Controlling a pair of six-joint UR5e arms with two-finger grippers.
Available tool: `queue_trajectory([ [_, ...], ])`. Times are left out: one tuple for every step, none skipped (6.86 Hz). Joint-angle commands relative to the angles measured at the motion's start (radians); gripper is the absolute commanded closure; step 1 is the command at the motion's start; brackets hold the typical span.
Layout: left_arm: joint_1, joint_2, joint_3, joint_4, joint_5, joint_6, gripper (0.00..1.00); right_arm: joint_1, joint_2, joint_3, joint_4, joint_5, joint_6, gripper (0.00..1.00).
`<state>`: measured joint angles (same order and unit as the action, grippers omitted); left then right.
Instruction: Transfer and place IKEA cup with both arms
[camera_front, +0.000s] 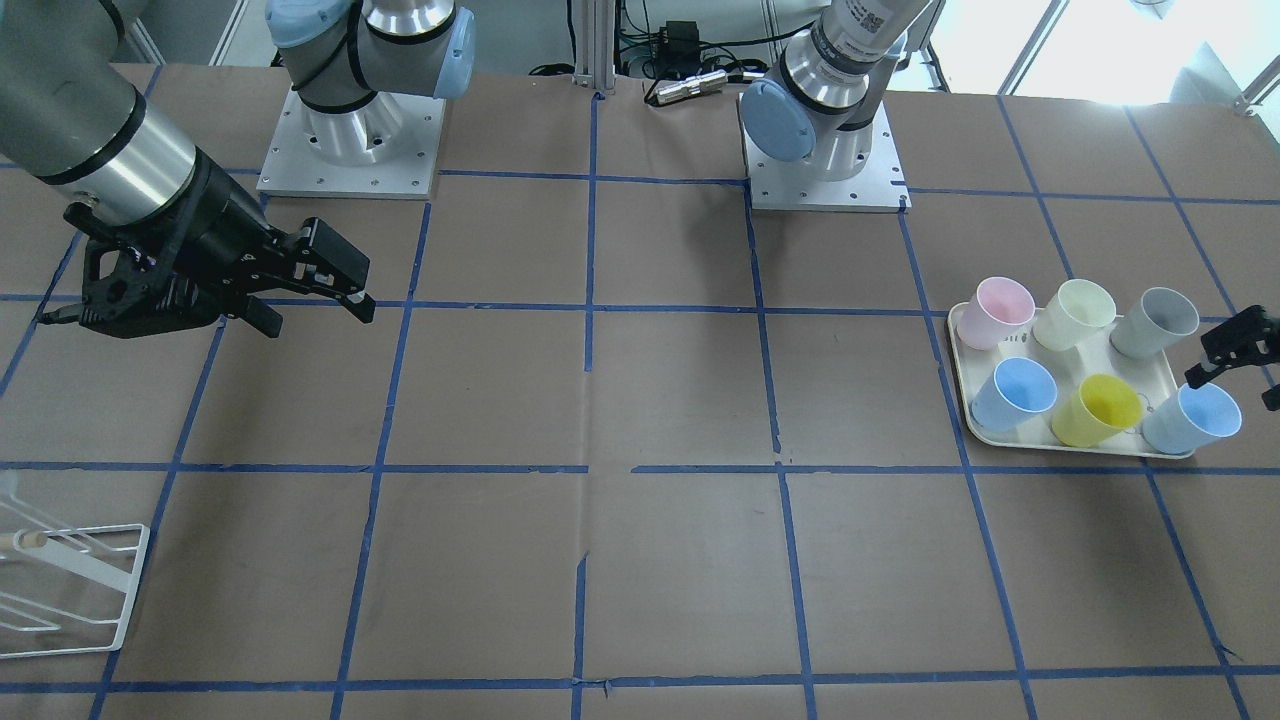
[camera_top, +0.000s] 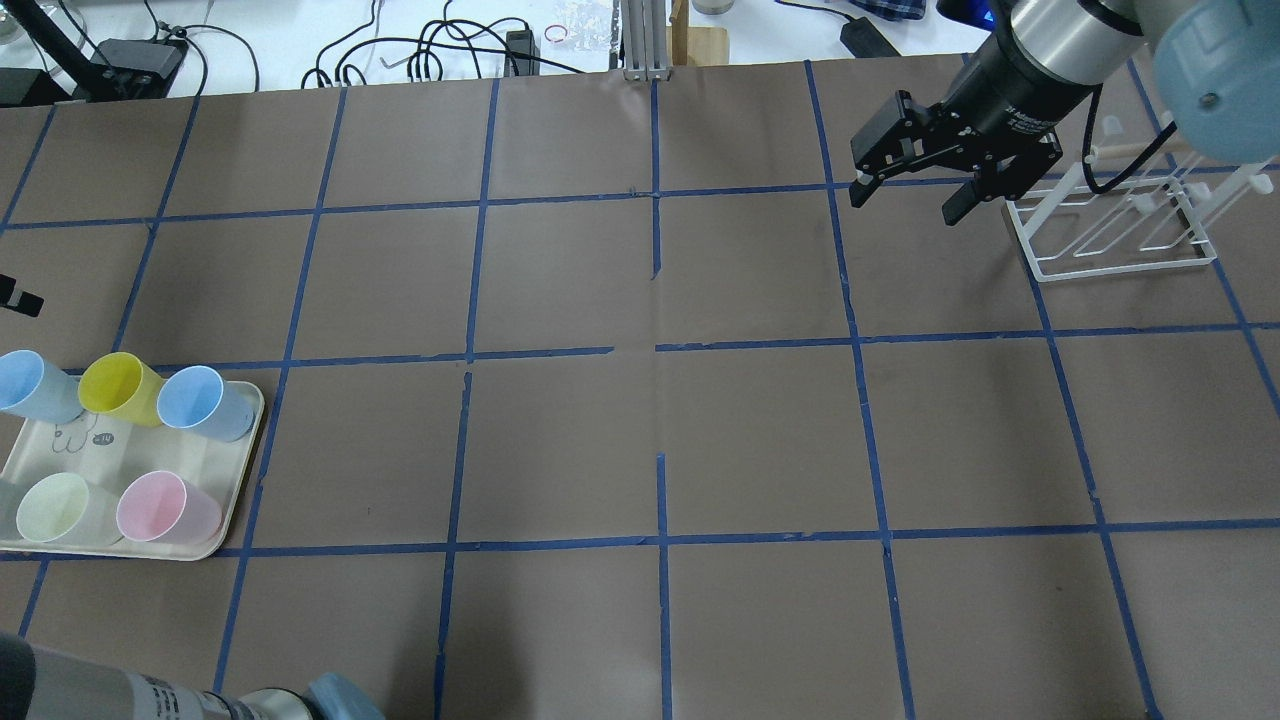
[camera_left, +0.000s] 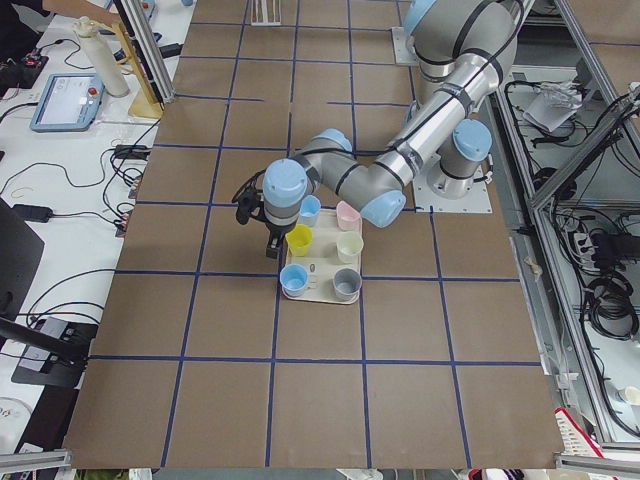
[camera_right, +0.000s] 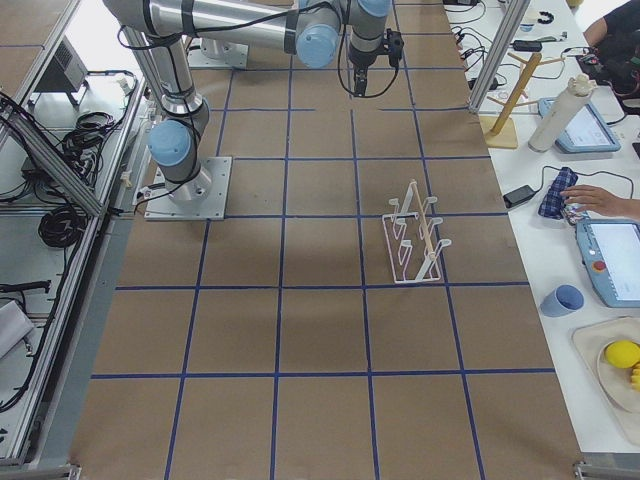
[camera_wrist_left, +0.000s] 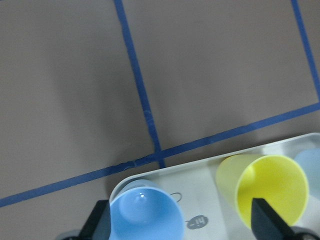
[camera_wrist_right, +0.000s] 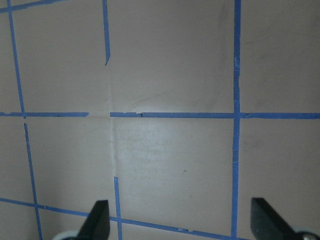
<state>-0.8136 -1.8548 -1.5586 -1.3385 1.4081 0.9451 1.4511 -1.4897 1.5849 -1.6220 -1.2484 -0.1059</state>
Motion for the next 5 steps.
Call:
queue_trajectory([
  [-0.221, 0.125, -0.017, -0.079, 0.087, -0.343, 0.00, 0.000, -0.006, 0.001, 0.002, 0.001, 0.000, 0.00],
  [-0.334, 0.164, -0.015, -0.121, 0.101, -0.505, 0.00, 0.000, -0.009, 0.001, 0.002, 0.000, 0.000, 0.00],
  [-0.442, 0.198, -0.012, -0.161, 0.101, -0.686, 0.00, 0.000, -0.010, 0.001, 0.004, 0.000, 0.000, 0.00],
  [-0.561, 0.230, -0.008, -0.175, 0.104, -0.839, 0.00, 0.000, -0.020, 0.001, 0.013, -0.006, 0.000, 0.00],
  [-0.669, 0.261, -0.012, -0.177, 0.159, -0.943, 0.00, 0.000, -0.020, 0.003, 0.013, -0.009, 0.000, 0.00],
])
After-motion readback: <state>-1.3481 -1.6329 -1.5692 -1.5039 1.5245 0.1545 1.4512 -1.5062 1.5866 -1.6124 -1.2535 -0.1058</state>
